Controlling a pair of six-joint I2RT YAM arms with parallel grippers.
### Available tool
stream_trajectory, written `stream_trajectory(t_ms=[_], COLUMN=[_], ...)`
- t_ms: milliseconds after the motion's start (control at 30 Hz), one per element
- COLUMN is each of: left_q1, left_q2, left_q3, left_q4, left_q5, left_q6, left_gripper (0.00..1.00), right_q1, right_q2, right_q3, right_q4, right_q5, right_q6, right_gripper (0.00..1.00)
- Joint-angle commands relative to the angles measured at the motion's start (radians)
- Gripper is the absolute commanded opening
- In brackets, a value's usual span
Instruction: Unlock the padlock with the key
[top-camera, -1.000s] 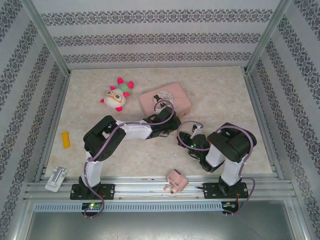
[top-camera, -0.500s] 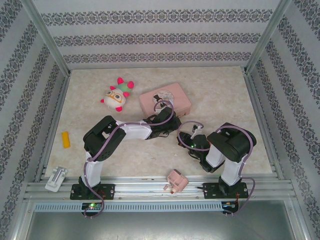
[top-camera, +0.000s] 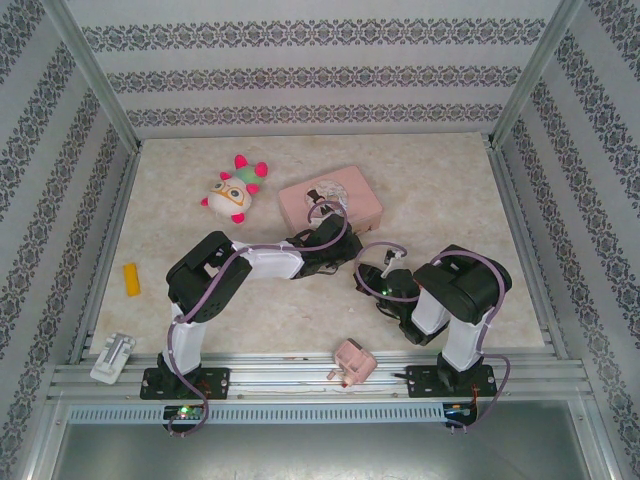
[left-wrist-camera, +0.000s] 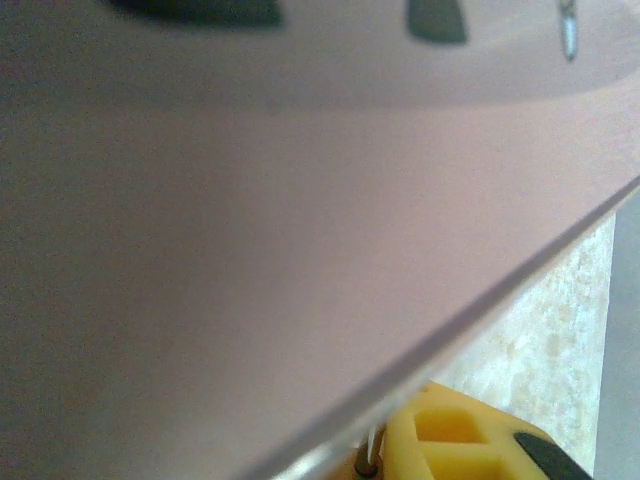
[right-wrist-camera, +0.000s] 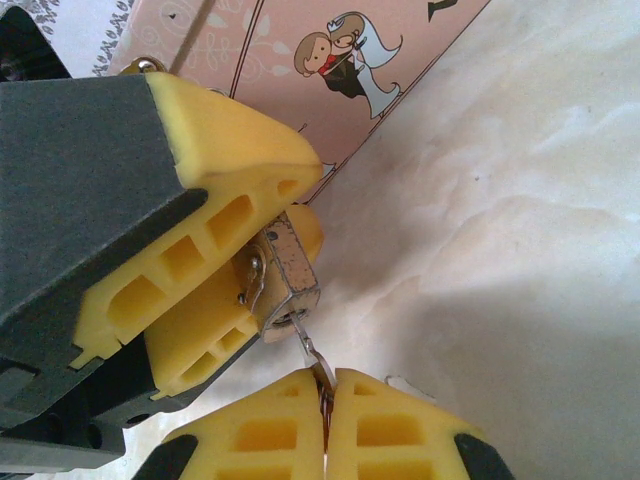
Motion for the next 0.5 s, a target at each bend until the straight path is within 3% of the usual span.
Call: stream_trajectory(t_ms=[0, 467], left_q1=[0.016, 0.016], left_q2=[-0.046, -0.048], left_q3=[-0.004, 0.0], left_q4=[0.088, 0.076], left_q5=[-0.017, -0.01], left_q6=[-0.06, -0.048], left_gripper=[0.11, 0.11], right_q1=[-0.002, -0.019], right_q2=[0.021, 0.017], right_q3=[0.01, 0.037], right_q4=[-0.04, -0.04], right_q5=[-0.03, -0.066], right_q6=[0.013, 0.002], right_gripper=[0.0, 0.0])
